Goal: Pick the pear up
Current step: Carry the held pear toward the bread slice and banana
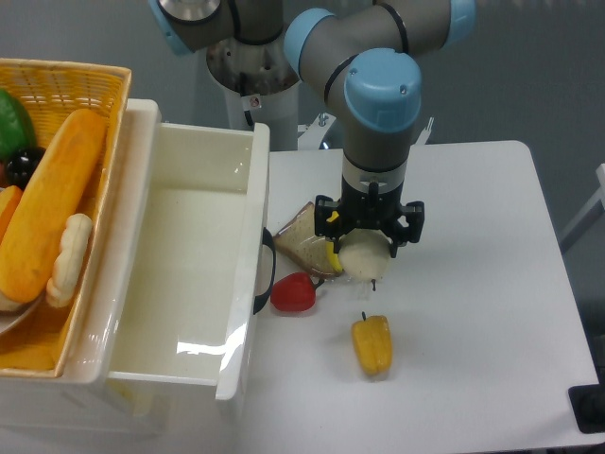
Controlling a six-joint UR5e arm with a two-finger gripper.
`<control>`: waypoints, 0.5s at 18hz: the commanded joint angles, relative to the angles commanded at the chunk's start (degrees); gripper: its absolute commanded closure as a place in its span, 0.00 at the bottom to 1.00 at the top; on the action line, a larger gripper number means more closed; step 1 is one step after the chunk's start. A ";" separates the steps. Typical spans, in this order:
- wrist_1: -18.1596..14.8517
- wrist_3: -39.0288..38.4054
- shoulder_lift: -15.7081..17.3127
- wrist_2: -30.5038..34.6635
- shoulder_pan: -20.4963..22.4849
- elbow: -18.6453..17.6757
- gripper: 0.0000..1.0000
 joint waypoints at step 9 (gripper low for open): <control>0.00 1.05 1.76 -0.97 1.15 -1.84 0.52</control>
